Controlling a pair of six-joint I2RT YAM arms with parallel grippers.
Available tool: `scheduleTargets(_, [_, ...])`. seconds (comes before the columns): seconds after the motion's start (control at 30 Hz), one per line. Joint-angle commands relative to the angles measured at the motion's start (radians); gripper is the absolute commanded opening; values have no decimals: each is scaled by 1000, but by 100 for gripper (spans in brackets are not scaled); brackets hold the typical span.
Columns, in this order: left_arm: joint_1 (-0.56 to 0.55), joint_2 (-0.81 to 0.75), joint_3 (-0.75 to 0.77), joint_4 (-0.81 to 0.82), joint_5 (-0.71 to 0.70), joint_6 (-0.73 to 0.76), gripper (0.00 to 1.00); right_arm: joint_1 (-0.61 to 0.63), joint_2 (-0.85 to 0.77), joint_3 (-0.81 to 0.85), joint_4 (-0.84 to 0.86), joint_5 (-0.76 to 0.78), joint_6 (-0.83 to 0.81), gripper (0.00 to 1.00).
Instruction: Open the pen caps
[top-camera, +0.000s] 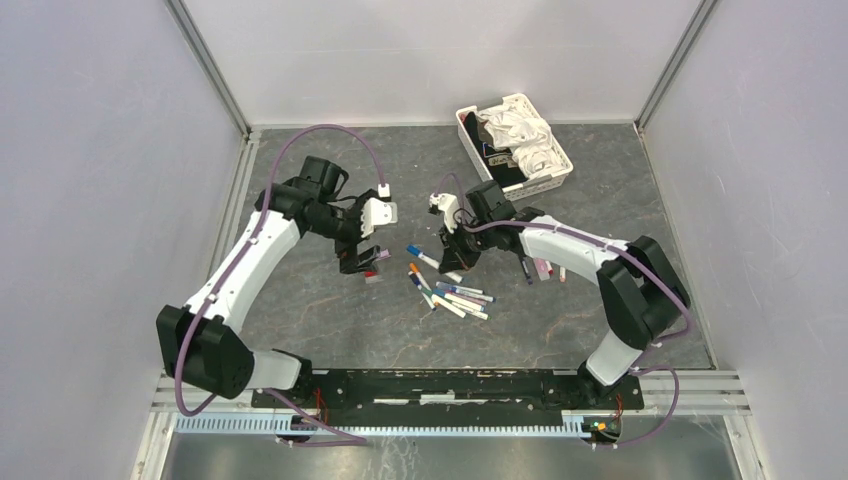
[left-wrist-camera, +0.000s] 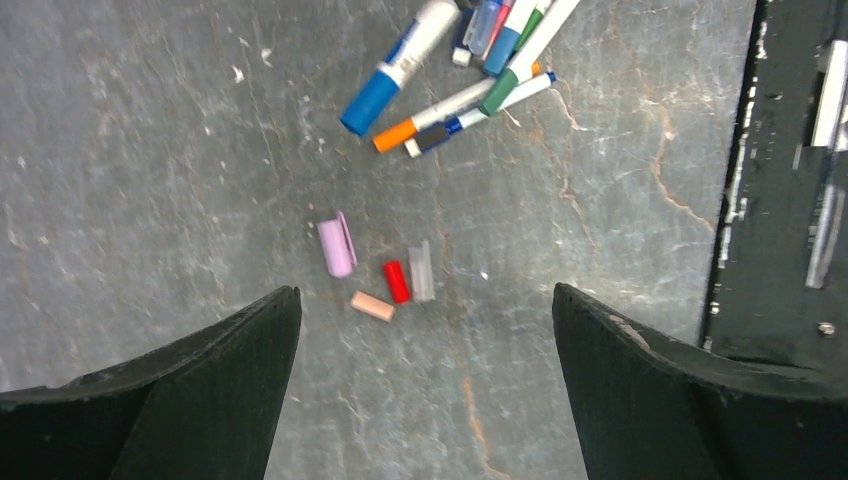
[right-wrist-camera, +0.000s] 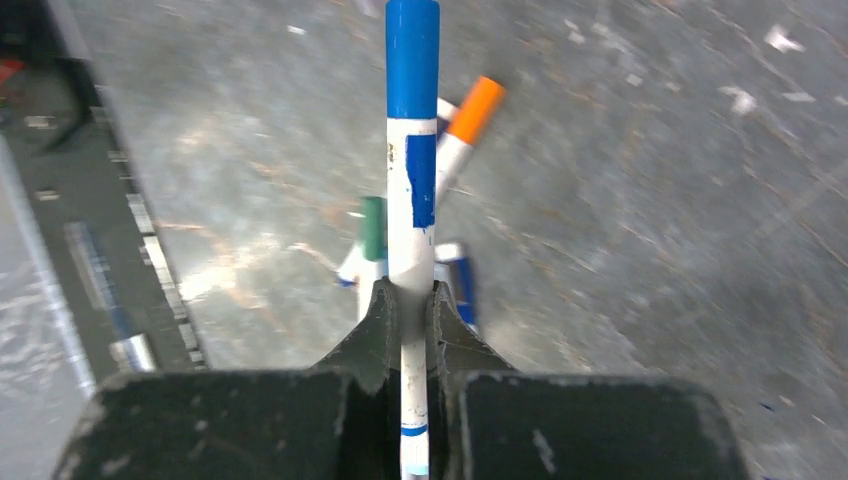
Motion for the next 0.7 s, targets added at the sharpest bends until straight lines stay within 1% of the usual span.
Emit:
scheduleTargets(0.0, [-36, 50, 20, 62, 32, 145, 99, 15, -61, 36, 2, -285, 75, 0])
scheduleTargets(0.1, [-91, 82, 21, 62, -9, 186, 95, 21, -65, 49, -26, -335, 77, 0])
scheduleTargets(0.23, [-157, 94, 6, 62, -57, 205, 87, 21, -57, 78, -48, -395, 76, 0])
scheduleTargets(0.37, [-205, 91, -14, 62, -89, 211, 78, 21, -37, 110, -76, -415, 58, 0])
scheduleTargets(0.6, [-250, 77, -51, 62, -141, 220, 44, 20, -9, 130, -83, -448, 48, 0])
scheduleTargets(0.63, [-253, 76, -52, 63, -145, 220, 38, 20, -5, 131, -80, -450, 50, 2])
scheduleTargets(0.67, [-258, 75, -50, 62, -148, 217, 30, 21, 0, 131, -73, -451, 57, 8])
